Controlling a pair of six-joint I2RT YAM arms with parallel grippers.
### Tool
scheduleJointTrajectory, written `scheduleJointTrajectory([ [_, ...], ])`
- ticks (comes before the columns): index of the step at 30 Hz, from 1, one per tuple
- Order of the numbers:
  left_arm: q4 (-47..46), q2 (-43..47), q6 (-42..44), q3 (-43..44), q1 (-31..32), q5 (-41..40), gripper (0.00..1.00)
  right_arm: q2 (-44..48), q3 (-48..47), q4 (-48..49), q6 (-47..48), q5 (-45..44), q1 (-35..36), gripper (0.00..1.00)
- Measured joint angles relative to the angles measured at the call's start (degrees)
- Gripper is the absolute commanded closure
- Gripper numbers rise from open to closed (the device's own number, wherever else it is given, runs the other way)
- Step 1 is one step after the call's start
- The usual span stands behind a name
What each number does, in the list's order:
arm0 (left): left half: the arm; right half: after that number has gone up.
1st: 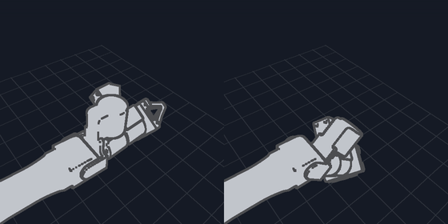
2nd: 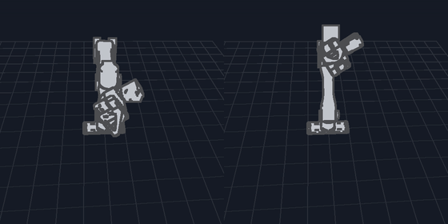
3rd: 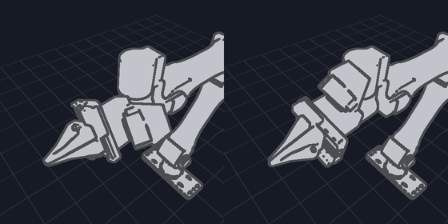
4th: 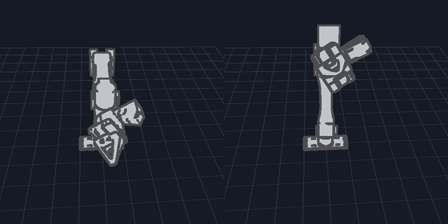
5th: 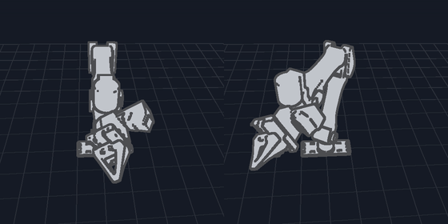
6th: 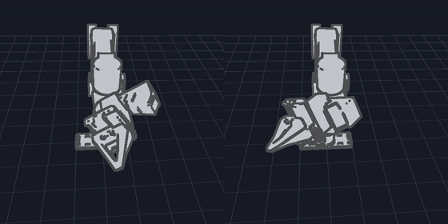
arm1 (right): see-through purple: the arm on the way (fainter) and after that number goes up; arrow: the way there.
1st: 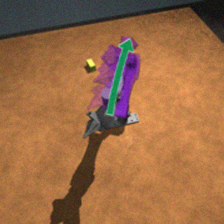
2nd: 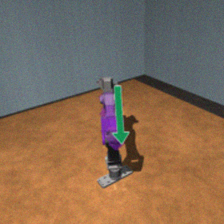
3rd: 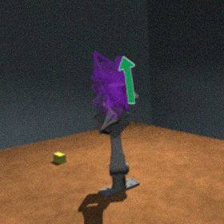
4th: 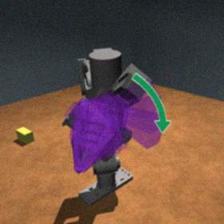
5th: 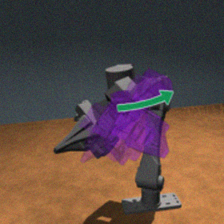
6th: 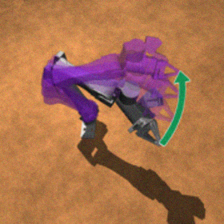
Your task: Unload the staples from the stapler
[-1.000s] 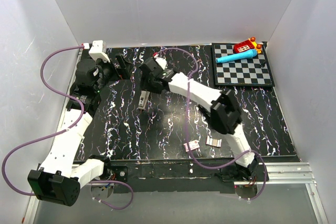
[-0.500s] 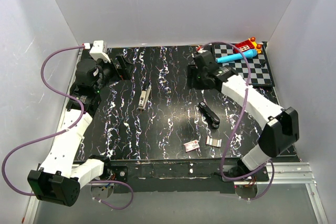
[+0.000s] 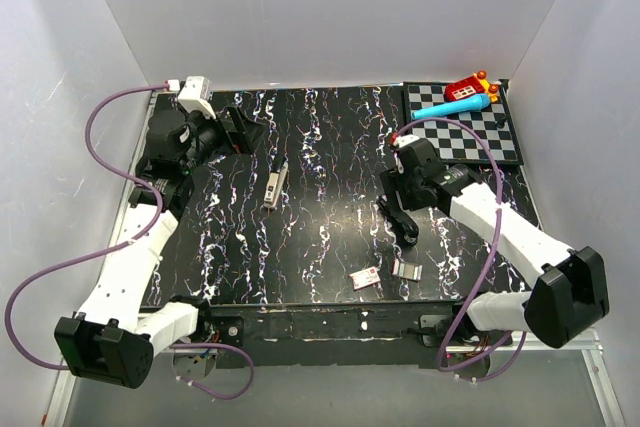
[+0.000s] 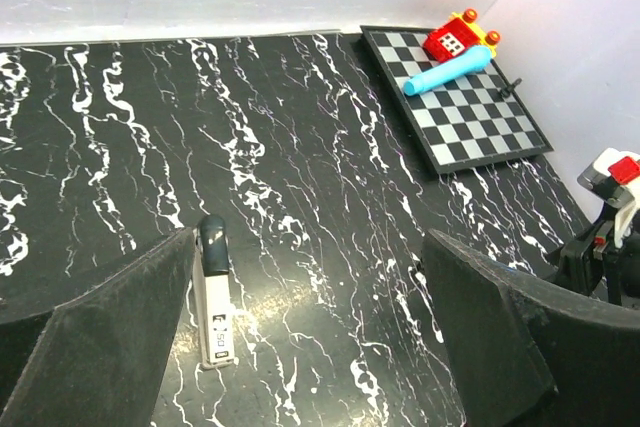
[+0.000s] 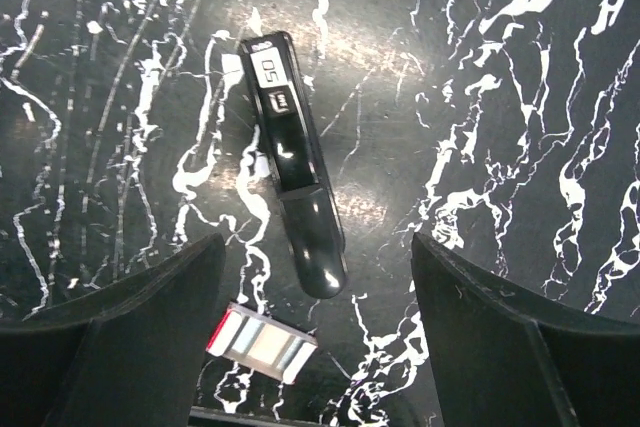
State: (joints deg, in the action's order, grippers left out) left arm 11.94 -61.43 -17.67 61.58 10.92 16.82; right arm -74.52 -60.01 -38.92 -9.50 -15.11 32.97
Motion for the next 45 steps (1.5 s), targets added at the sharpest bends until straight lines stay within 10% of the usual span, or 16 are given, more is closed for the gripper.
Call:
scheduleJointTrajectory([
  [29, 3.5, -4.7, 0.7, 0.0, 4.2, 7.2, 0.02, -9.7, 6.3, 6.1, -1.6, 10.9, -6.8, 0.27],
  [45, 4.9, -4.9, 1.2, 0.0, 4.2, 7.1, 0.02, -11.7, 5.0, 3.5, -1.8, 12.3, -6.8, 0.82],
])
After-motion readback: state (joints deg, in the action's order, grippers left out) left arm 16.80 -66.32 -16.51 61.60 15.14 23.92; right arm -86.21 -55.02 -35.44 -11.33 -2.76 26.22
